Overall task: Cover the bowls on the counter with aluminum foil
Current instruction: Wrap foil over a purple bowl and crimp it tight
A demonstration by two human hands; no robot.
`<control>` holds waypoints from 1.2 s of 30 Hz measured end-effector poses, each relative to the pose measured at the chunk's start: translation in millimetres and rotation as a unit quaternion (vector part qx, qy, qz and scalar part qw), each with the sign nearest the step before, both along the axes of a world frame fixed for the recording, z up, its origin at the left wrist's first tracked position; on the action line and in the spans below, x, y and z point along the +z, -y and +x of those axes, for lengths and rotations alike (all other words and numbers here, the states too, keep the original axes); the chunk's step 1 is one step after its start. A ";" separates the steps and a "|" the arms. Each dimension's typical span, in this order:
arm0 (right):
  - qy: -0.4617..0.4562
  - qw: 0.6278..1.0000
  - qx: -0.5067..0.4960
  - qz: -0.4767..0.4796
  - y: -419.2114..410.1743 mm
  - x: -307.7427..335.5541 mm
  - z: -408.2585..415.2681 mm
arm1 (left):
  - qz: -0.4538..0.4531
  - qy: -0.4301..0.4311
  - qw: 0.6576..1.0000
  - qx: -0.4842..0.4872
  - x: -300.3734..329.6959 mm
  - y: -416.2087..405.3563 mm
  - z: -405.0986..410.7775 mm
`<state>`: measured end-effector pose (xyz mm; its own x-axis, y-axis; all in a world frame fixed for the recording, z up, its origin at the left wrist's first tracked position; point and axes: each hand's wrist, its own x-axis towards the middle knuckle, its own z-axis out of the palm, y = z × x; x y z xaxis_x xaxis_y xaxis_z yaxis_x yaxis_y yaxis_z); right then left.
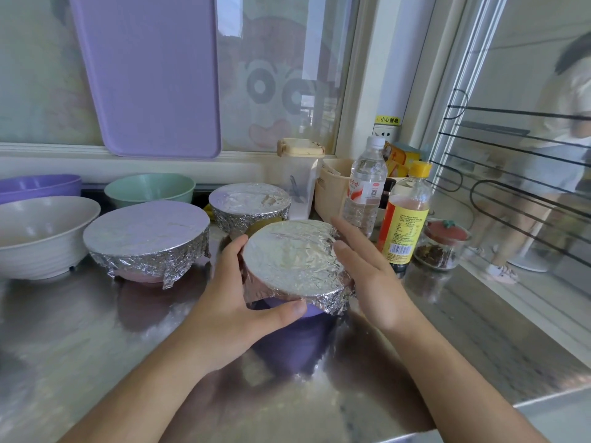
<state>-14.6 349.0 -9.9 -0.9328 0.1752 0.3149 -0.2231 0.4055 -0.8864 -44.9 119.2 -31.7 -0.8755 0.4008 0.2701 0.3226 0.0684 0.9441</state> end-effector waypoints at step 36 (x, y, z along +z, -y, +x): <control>0.037 0.988 0.146 0.026 -6.1 -6.9 10.4 | 0.008 -0.007 0.999 0.035 0.4 -1.9 -1.9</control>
<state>-4.2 355.1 -16.8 -0.9620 -0.1194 0.2454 -0.2727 0.3787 -0.8844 -46.7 121.1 -31.3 -0.8973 0.3343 0.2883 0.3303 0.0753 0.9409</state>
